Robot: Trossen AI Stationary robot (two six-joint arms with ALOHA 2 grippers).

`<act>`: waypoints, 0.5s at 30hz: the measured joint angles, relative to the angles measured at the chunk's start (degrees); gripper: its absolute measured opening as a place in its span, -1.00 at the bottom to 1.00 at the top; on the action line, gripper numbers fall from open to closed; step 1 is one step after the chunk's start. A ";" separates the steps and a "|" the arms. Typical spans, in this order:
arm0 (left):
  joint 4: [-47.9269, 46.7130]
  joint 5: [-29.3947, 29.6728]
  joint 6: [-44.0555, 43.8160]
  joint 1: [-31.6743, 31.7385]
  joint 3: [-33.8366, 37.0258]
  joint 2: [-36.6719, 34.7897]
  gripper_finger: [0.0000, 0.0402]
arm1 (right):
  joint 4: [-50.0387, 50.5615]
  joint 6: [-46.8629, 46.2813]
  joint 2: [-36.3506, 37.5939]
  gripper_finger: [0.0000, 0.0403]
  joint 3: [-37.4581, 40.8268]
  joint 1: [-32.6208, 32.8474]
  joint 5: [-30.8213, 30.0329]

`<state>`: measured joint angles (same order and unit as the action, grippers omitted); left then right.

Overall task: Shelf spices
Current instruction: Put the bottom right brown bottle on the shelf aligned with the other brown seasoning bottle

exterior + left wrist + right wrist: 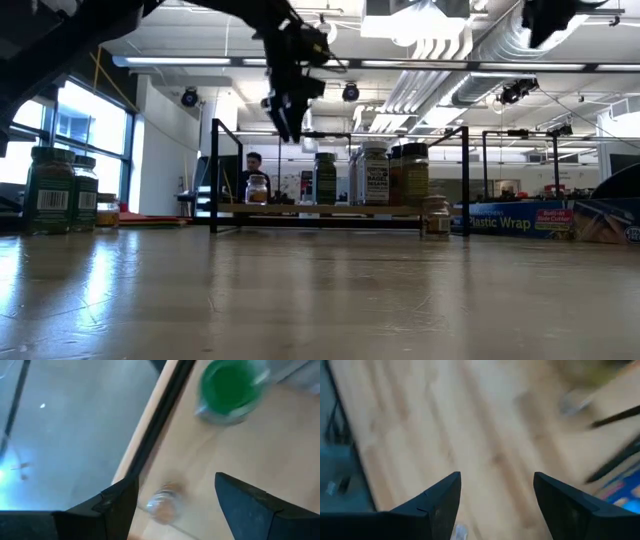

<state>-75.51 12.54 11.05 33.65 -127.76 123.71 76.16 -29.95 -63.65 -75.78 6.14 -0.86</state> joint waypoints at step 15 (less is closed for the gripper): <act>-2.55 -0.94 -9.00 -13.18 -6.37 -11.57 0.28 | -25.15 -7.49 1.23 0.22 28.53 27.34 13.23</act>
<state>-78.06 11.60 2.04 20.47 -134.13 112.14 51.01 -37.44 -62.42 -47.25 33.48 12.37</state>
